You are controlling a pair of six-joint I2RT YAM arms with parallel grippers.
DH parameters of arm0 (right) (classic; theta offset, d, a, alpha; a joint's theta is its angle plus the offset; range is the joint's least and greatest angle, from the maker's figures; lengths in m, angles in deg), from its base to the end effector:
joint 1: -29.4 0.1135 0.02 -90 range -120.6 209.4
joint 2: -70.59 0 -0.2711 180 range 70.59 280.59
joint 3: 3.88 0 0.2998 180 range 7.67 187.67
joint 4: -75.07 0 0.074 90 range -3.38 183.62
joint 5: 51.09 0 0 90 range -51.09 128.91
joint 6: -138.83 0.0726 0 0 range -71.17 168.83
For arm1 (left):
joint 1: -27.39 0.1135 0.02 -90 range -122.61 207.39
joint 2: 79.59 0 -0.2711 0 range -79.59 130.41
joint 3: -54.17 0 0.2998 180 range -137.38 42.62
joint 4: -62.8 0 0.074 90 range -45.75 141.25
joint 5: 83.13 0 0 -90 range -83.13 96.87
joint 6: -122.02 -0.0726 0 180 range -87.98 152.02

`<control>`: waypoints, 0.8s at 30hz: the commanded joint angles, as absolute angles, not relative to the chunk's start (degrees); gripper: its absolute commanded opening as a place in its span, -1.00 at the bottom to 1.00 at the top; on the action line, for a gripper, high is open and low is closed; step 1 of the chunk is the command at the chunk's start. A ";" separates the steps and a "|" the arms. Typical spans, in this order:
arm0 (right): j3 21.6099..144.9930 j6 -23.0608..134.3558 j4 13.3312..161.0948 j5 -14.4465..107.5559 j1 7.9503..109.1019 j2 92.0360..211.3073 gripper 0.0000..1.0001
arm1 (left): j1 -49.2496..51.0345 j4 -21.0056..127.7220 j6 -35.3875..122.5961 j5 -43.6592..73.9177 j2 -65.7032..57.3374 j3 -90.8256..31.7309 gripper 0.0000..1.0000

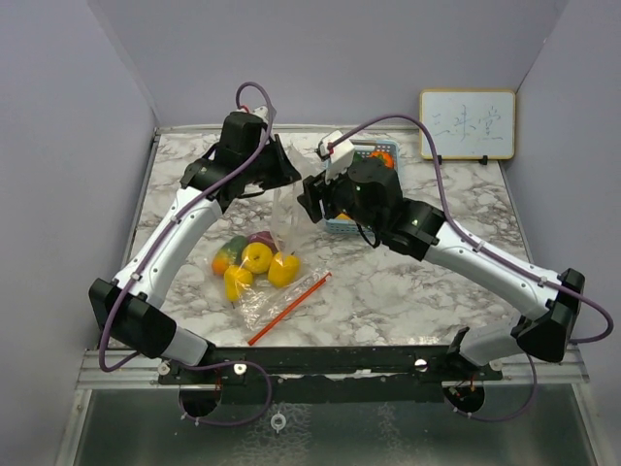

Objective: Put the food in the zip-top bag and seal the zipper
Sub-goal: Open the zipper of the food storage bag.

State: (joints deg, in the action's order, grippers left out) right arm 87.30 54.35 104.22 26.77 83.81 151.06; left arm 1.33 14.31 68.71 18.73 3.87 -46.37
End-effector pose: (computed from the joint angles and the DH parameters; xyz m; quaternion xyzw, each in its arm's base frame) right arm 0.2494 0.3223 0.3907 -0.2776 0.7600 0.2161 0.5465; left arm 0.3523 -0.1889 0.3953 -0.0300 0.8684 -0.3303 0.3686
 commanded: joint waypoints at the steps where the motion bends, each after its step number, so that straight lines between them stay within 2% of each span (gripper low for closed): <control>1: 90.13 66.28 109.93 21.83 84.06 153.08 0.20 | 1.09 16.80 69.39 15.94 1.90 -45.05 -1.00; 16: 92.80 76.65 111.26 21.74 84.07 160.36 0.28 | 0.50 19.66 71.04 15.57 0.25 -41.68 -1.00; 24: 91.81 78.12 109.10 22.17 84.04 159.35 0.28 | 0.32 19.80 70.74 14.95 -0.12 -40.23 -1.00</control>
